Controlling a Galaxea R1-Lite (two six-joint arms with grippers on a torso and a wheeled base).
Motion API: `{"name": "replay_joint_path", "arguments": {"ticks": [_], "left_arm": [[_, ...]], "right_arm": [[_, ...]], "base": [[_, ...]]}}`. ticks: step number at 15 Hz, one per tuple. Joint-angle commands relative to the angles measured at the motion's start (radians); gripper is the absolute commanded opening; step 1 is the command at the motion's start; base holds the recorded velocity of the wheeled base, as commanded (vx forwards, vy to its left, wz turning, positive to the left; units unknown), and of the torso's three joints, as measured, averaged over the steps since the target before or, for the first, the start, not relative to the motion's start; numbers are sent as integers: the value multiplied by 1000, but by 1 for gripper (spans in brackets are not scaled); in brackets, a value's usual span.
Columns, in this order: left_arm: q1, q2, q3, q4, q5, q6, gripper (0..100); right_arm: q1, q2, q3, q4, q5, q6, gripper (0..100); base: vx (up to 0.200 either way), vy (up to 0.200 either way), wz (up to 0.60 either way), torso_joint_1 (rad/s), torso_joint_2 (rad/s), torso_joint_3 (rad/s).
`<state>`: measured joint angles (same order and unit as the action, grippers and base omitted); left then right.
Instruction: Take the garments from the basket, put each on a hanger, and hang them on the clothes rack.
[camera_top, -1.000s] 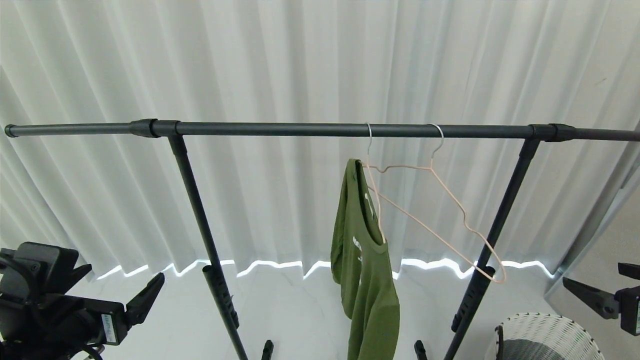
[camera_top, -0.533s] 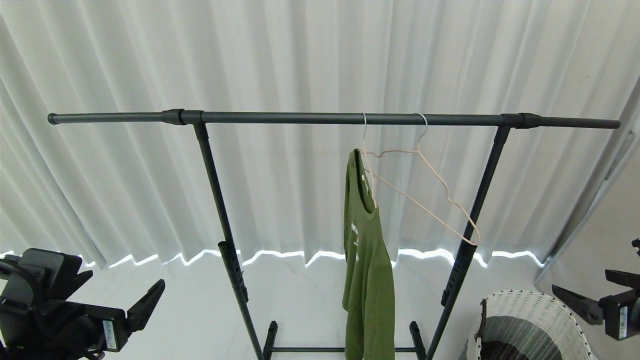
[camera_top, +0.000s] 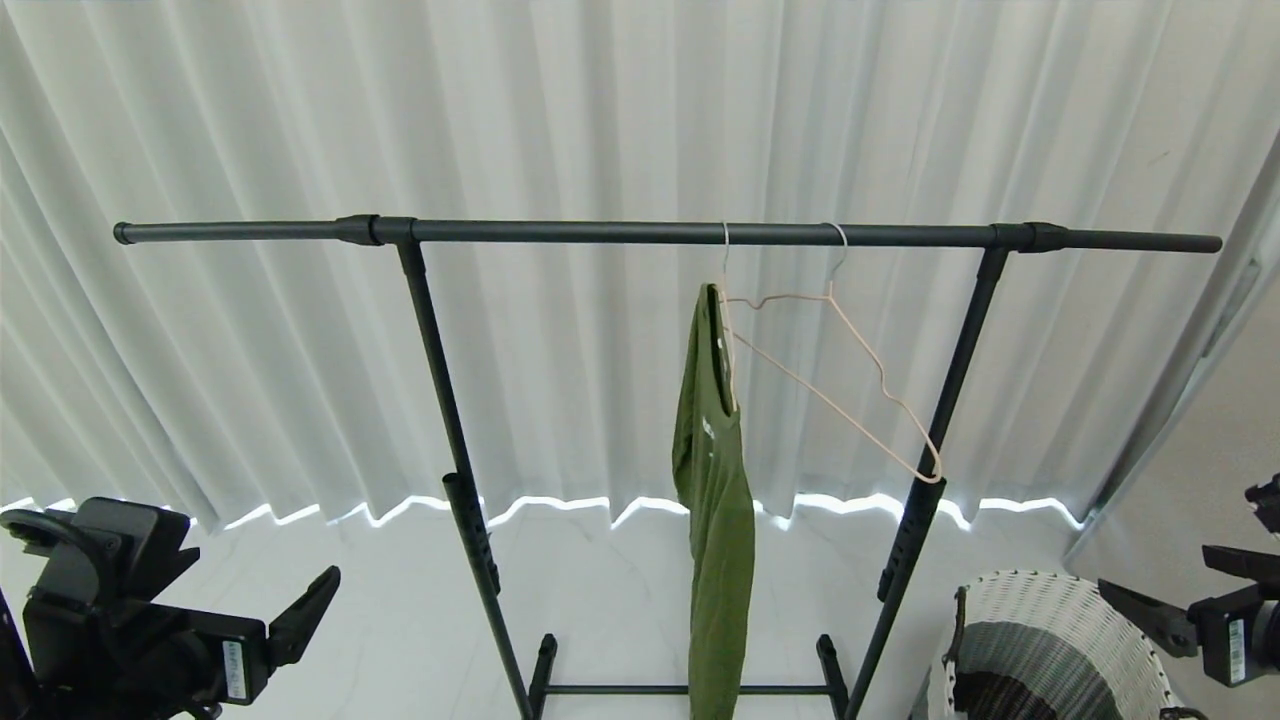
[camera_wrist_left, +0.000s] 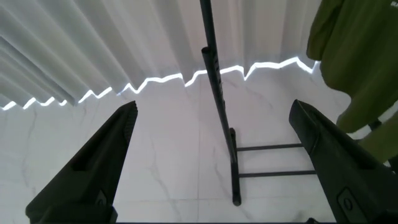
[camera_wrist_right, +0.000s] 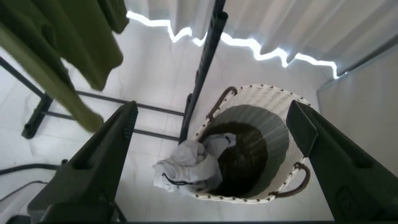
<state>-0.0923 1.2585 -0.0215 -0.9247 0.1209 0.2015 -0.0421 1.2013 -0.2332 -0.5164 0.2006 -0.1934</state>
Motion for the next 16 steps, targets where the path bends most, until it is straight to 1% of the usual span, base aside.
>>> {"name": "replay_joint_path", "arguments": {"ticks": [1, 8, 11, 16], "left_arm": [[-3, 25, 3, 0, 0, -1, 100], [-3, 98, 3, -2, 0, -4, 100], [-3, 104, 2, -3, 0, -4, 100], [-4, 104, 2, -6, 0, -2, 100]], "right_arm": [[-1, 9, -2, -1, 0, -1, 100], [-1, 6, 2, -1, 0, -20, 100], [-24, 0, 2, -1, 0, -20, 100], [-22, 0, 0, -1, 0, -24, 100]], "base": [[0, 0, 0, 0, 0, 0], [0, 0, 0, -11, 28, 15], [0, 0, 0, -172, 430, 238], [0, 0, 0, -207, 507, 290]]}}
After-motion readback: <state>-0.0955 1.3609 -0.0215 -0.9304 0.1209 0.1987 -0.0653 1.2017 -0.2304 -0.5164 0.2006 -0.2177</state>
